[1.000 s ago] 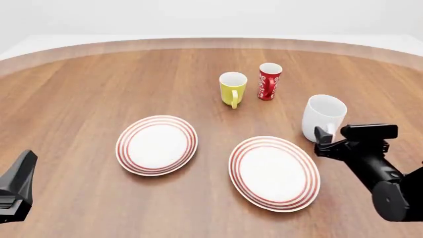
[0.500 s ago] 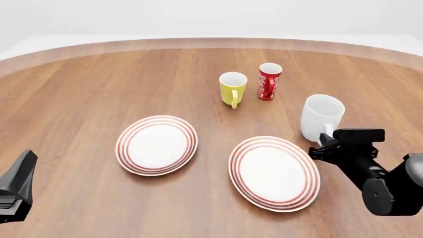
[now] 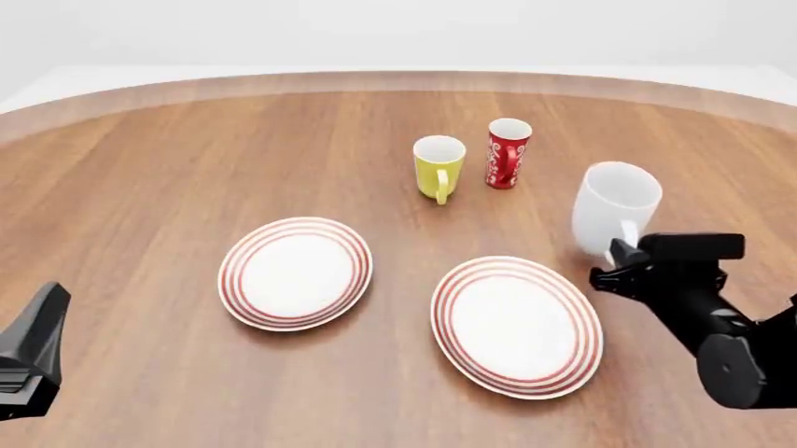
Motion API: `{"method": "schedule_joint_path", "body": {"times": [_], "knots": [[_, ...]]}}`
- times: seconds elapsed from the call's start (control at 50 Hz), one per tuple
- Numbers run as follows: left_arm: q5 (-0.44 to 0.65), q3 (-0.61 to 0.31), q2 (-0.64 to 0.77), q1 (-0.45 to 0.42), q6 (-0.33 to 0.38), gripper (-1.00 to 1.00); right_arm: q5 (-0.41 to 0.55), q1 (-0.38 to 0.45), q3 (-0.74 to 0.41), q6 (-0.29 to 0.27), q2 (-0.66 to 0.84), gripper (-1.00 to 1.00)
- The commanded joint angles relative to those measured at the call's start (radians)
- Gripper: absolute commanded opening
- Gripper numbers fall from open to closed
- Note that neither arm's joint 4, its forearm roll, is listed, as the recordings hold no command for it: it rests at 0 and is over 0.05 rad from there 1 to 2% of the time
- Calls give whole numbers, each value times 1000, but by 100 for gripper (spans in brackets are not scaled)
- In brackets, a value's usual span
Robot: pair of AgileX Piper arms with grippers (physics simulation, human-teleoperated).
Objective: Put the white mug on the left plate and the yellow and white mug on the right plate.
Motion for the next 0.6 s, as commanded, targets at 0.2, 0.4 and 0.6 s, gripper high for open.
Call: {"method": "schedule_joint_path", "body": {"times": [0.2, 0.4, 0.6], "knots": [[0, 0, 0, 0, 0, 100, 138, 58, 18, -36, -237, -100], [0, 0, 0, 0, 0, 100, 237, 109, 10, -16, -363, -100], [0, 0, 0, 0, 0, 100, 361, 184, -23, -87, -460, -100]]}}
